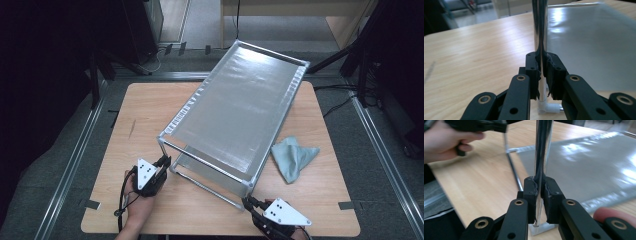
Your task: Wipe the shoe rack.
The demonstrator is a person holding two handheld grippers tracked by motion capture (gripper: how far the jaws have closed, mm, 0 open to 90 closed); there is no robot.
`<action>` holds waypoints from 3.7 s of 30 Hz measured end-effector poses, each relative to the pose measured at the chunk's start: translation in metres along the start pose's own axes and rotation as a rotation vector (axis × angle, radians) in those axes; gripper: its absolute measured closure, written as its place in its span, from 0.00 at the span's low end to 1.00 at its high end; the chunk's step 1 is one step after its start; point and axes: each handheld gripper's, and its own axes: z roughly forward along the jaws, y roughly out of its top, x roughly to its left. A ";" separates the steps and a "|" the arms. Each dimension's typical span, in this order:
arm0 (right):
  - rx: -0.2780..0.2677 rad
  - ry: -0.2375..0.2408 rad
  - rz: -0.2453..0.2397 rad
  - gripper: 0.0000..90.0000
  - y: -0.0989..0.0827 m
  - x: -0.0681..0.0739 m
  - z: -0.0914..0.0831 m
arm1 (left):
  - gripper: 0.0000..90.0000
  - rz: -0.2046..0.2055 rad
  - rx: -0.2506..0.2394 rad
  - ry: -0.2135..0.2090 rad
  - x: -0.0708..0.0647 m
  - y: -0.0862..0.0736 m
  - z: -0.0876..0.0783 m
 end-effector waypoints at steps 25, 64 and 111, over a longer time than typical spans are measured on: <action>0.095 -0.319 0.097 0.64 0.015 -0.090 0.023 | 0.90 0.033 0.022 -0.256 -0.060 -0.016 -0.058; 0.287 -0.278 0.222 0.91 -0.015 -0.131 0.019 | 0.90 0.074 -0.003 -0.337 -0.077 -0.008 -0.055; 0.230 -0.319 0.040 0.73 0.001 -0.051 0.085 | 0.89 0.081 -0.008 -0.357 -0.082 -0.009 -0.056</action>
